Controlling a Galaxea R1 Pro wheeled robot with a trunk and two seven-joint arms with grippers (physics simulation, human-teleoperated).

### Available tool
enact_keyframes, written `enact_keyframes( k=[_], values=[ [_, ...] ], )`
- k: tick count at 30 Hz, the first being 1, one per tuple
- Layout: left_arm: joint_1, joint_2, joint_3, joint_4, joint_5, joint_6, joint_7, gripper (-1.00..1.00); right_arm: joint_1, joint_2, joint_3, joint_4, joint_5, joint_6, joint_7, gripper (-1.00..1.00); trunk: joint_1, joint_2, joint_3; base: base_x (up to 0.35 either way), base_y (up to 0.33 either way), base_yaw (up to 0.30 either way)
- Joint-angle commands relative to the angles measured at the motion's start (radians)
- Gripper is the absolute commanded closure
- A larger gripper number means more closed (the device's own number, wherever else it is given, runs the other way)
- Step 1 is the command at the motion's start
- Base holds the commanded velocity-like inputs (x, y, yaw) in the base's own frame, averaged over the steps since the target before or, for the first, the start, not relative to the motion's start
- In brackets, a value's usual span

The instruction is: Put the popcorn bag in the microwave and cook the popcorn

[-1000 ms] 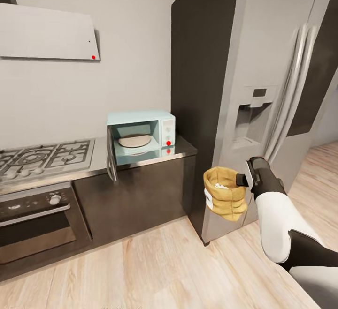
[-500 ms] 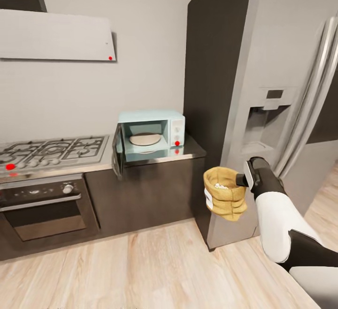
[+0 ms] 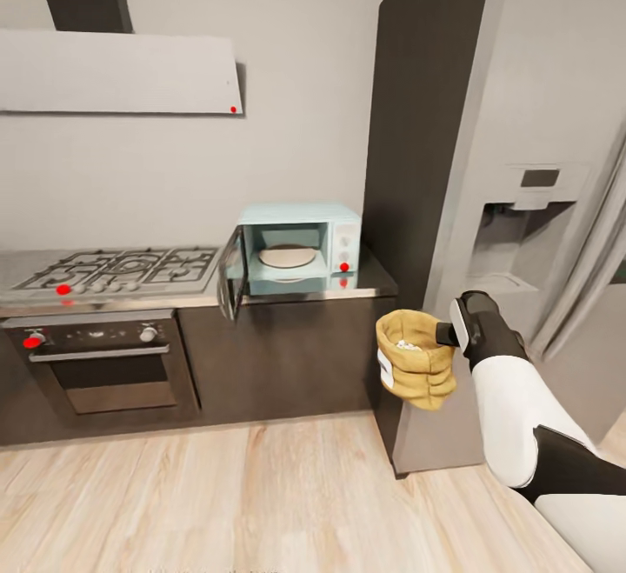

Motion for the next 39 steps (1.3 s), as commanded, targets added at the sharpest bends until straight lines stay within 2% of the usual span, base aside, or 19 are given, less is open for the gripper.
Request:
enact_keyframes(
  k=[1, 16, 22, 24, 26, 28, 39],
  values=[
    [0.0, 0.0, 0.002, -0.003, 0.005, 0.006, 0.004, -1.0, -0.001, 0.0, -0.001, -0.001, -0.002, 0.003, -0.002, 1.0, 0.0, -0.001, -0.001, 0.0, -0.288, 0.269],
    [0.0, 0.001, 0.002, -0.003, 0.005, 0.002, 0.004, -1.0, -0.001, 0.002, -0.001, 0.001, -0.003, 0.003, -0.001, 1.0, 0.0, -0.001, -0.001, 0.0, -0.288, 0.269],
    [0.0, 0.001, 0.002, -0.003, 0.005, 0.0, 0.004, -1.0, -0.001, 0.008, -0.001, 0.004, -0.012, 0.016, 0.003, 1.0, 0.0, -0.001, -0.001, 0.0, -0.097, 0.074],
    [0.0, 0.001, 0.002, -0.003, 0.005, 0.0, 0.004, -1.0, -0.001, 0.009, -0.001, 0.005, -0.013, 0.02, 0.037, 1.0, 0.0, -0.001, -0.001, 0.0, -0.004, 0.003],
    [0.0, 0.001, 0.002, -0.003, 0.005, 0.0, 0.004, -1.0, -0.001, 0.008, -0.001, 0.004, -0.01, 0.024, 0.125, 1.0, 0.0, -0.001, -0.001, 0.0, 0.0, 0.0],
    [0.0, 0.001, 0.003, -0.003, 0.005, 0.0, 0.004, -1.0, -0.001, 0.007, -0.001, 0.004, -0.008, 0.024, 0.15, 1.0, 0.0, -0.001, -0.001, 0.0, 0.0, 0.0],
    [0.0, 0.0, 0.003, -0.003, 0.005, -0.001, 0.004, -1.0, -0.001, 0.009, -0.001, 0.004, -0.012, 0.024, 0.164, 1.0, 0.0, -0.001, -0.001, 0.0, 0.0, 0.0]
  ],
)
